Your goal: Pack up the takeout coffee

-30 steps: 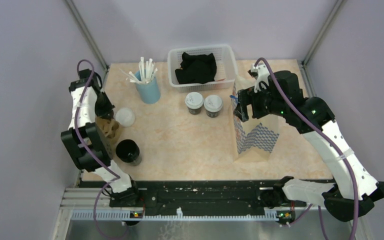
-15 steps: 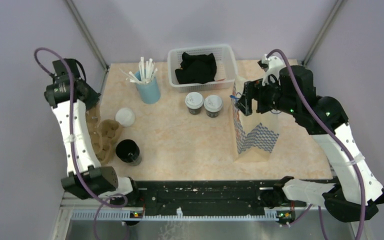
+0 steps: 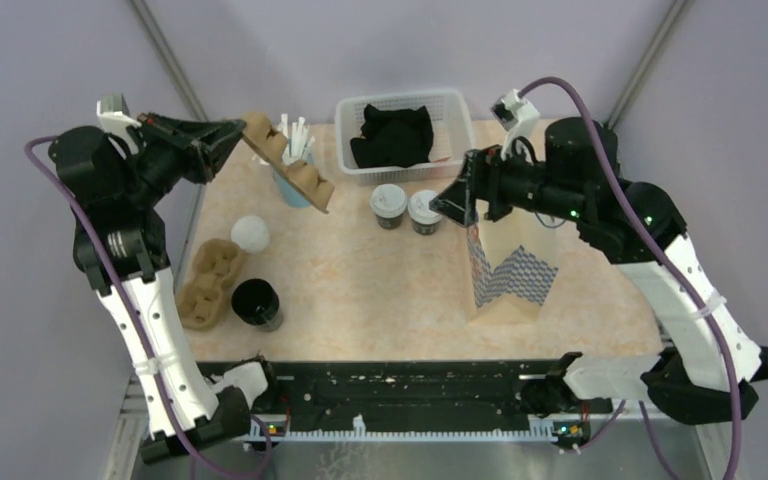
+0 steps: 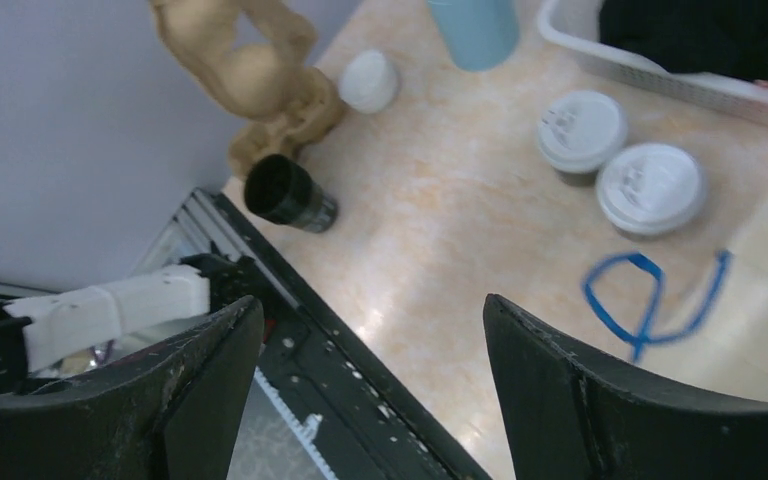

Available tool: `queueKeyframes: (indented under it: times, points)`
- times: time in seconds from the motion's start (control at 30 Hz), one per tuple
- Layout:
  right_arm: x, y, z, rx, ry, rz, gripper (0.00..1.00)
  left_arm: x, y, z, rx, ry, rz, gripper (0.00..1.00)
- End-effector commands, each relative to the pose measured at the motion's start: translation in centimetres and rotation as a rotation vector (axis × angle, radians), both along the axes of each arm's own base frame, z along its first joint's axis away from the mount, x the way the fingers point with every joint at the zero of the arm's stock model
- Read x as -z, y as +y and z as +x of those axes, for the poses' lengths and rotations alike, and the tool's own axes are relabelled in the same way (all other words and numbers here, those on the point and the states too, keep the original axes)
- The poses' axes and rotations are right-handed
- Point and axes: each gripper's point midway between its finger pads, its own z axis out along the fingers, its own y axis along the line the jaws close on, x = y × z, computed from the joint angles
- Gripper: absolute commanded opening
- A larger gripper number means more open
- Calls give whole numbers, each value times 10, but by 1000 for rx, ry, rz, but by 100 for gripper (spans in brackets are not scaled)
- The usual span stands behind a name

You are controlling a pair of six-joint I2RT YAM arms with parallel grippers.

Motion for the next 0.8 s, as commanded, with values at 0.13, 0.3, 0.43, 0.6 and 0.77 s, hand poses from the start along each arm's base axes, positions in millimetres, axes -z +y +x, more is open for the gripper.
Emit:
queueKeyframes:
  times: [0.13,0.3,0.43,0.6,0.77]
  points:
    - [-60,117,-22,-97,-142,112,78,-38,-20,-7,173,14,-243,0]
    - [-31,144,-10,-10,-305,-21,79,-16,-19,-6,154,111,-384,0]
    - [-27,136,-4,28,-468,113,77,-8,-19,-8,149,185,-511,0]
    - [-20,116,-11,0,-747,179,76,-4,-20,-9,166,255,-637,0]
    - [-24,118,-13,-56,-893,157,63,-3,-21,-9,190,296,-666,0]
